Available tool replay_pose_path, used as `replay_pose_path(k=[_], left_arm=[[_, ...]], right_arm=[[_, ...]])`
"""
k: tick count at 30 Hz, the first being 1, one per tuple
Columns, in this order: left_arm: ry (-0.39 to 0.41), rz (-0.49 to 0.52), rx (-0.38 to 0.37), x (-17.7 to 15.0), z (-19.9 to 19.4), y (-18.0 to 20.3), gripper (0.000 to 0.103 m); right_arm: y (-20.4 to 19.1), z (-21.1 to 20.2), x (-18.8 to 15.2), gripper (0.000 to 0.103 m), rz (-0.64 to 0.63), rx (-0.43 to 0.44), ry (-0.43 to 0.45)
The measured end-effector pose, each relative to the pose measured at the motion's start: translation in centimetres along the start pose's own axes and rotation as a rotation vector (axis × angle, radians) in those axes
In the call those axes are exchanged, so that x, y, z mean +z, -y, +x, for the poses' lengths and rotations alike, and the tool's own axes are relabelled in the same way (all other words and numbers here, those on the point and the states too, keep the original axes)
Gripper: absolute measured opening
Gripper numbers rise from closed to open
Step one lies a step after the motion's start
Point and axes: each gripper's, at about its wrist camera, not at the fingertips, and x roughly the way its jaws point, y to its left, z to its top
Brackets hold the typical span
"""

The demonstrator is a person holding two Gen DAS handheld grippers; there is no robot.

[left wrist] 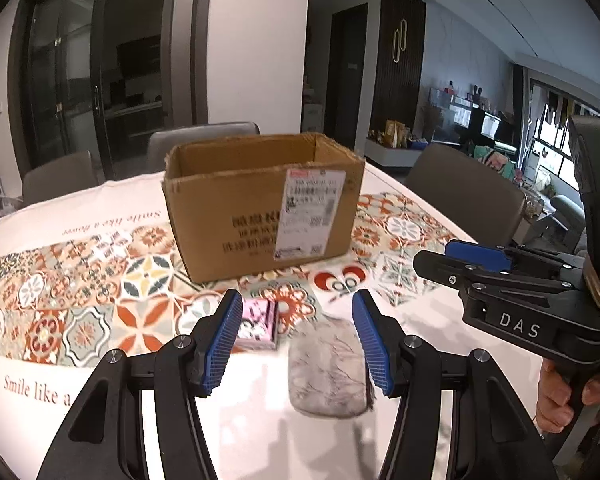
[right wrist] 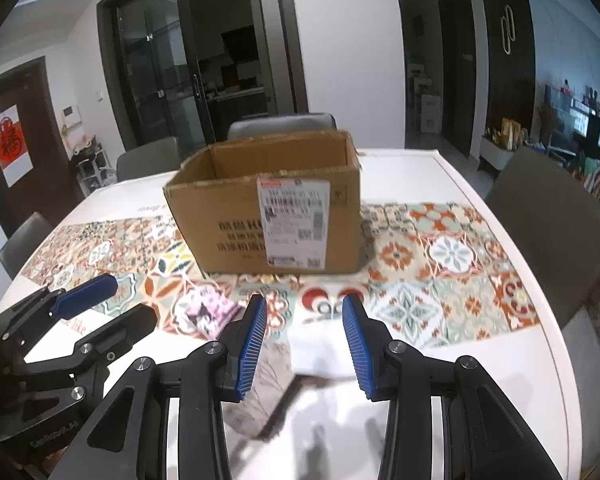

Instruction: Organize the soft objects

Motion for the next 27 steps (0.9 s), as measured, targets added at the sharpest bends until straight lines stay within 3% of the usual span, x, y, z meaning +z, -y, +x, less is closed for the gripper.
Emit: replay_pose_path(k=[14,27], left_arm=[[-0.054,-0.011,-0.011,-4.6,1.3,1.5,0.056],[-0.129,-0.009,-0.021,-6.4,4.3,2.4,0.056]], right_arm=[[1.1,1.9,-4.7,0.041,-0.01,0.025,-0.105],[2.4,4.8,-6.6,0.041,-0.049,0.009,-0.204]])
